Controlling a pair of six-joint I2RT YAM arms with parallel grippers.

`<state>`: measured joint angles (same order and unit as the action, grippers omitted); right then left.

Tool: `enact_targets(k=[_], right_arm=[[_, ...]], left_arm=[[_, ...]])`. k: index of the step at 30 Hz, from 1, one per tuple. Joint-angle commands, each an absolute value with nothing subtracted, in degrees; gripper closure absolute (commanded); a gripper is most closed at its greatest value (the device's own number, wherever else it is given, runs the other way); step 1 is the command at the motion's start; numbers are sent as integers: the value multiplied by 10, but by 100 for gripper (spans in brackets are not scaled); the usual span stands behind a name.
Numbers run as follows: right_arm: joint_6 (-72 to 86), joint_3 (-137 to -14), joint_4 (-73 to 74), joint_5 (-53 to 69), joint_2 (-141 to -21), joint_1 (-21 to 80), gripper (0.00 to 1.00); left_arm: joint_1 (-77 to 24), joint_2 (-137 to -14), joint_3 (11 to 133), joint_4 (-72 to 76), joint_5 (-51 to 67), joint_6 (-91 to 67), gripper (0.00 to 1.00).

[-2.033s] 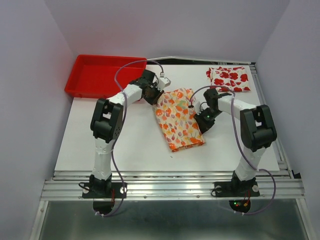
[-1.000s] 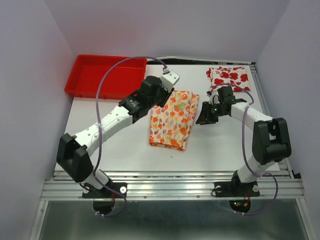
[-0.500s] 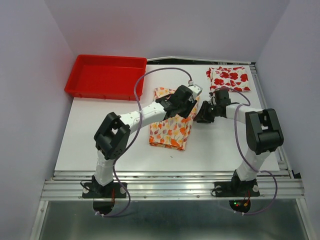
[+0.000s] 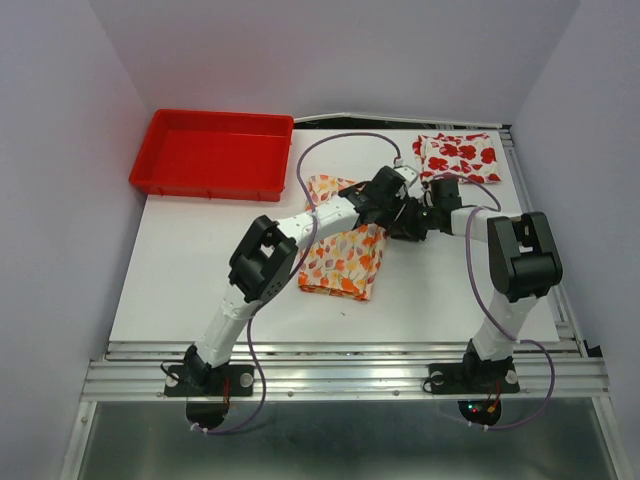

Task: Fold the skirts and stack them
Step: Fold the skirt

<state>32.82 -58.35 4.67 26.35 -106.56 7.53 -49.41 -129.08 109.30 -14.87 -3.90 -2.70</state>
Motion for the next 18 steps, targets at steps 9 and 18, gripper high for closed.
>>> enact_targets(k=[9,18], right_arm=[[334,-606,30,236,-1082,72,61],[336,-614,26,235,-1094,67,64]], left_arm=[[-493,-1322,1138,-173,-123,-18,52],[-482,-1333,1135,-172,-105,-21,62]])
